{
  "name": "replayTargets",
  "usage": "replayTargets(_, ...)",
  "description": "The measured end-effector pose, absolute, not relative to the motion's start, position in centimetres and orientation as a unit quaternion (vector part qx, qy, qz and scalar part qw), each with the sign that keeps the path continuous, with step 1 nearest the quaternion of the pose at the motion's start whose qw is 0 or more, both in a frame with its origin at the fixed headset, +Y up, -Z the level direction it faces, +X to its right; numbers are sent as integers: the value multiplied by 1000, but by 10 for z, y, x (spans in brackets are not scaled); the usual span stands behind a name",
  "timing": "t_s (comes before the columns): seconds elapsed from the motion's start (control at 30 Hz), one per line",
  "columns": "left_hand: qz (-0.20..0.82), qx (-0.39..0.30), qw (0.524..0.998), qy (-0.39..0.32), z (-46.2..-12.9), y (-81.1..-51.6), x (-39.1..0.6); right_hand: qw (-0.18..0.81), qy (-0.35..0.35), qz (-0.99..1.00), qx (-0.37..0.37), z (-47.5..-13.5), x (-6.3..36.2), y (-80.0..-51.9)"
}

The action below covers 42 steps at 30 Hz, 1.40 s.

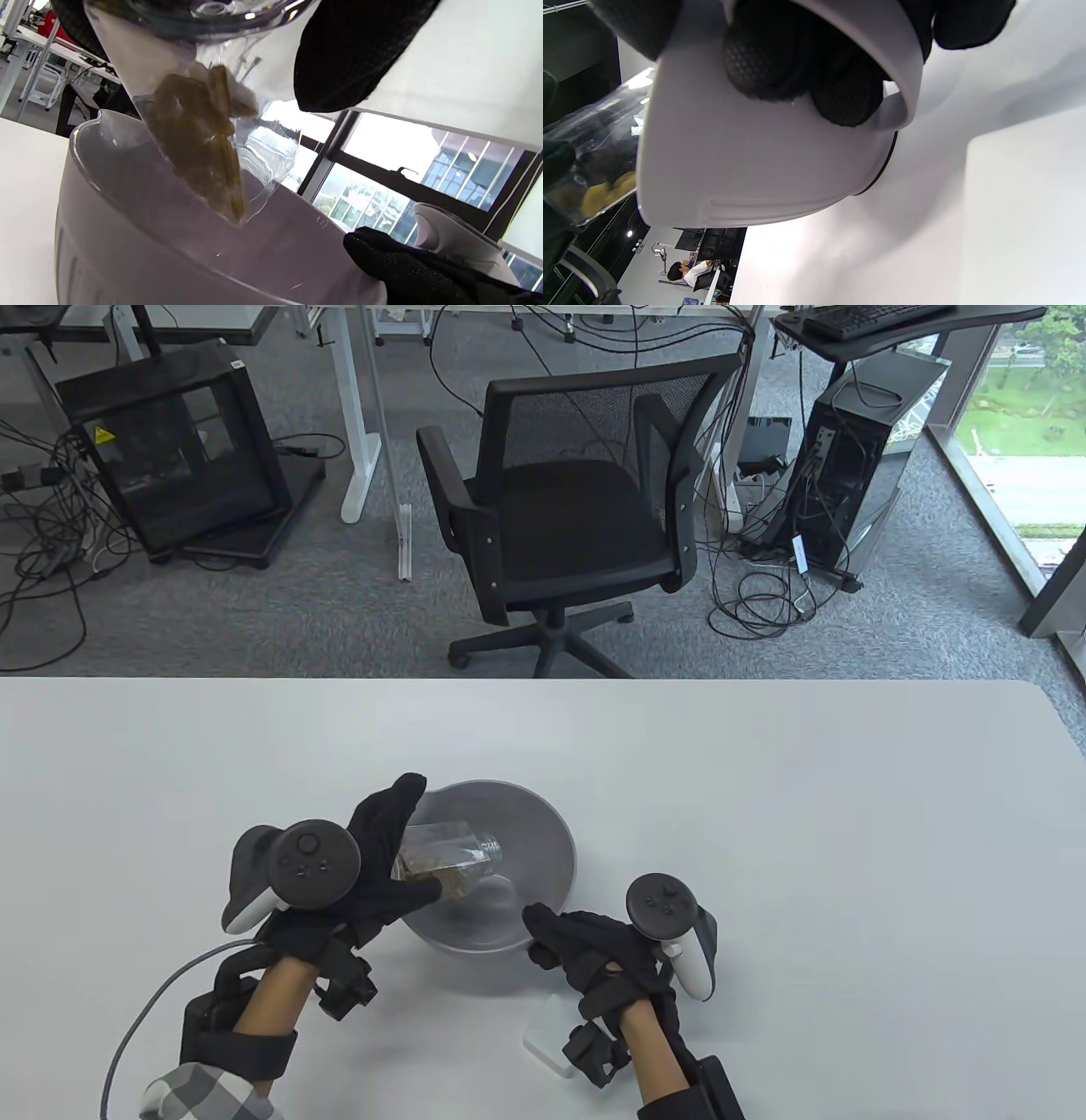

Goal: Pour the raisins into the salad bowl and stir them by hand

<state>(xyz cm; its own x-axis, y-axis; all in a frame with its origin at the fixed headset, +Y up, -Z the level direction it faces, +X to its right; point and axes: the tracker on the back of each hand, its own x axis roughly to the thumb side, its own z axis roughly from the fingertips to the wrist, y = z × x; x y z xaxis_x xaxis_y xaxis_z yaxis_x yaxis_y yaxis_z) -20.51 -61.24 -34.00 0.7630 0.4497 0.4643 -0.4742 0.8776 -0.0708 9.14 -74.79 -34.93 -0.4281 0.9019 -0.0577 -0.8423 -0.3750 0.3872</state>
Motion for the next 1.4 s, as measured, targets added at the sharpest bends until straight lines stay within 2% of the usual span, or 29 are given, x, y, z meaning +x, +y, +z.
replayTargets(0.23, 245, 34, 939, -238, -338, -622, -200, 532, 182, 823, 78, -348, 92, -748)
replayTargets(0.73, 148, 58, 964, -214, -358, -610, -156, 530, 180, 825, 76, -347, 91, -748)
replayTargets(0.87, 146, 29, 968, -203, -361, -607, -151, 531, 180, 825, 76, -347, 91, -748)
replayTargets(1.0, 134, -54, 980, -134, -374, -607, -143, 532, 180, 824, 76, -347, 91, -748)
replayTargets(1.23, 106, -79, 984, -122, -385, -607, -119, 533, 181, 823, 77, -347, 91, -748)
replayTargets(1.4, 80, -69, 988, -115, -385, -602, -113, 534, 182, 822, 77, -347, 91, -748)
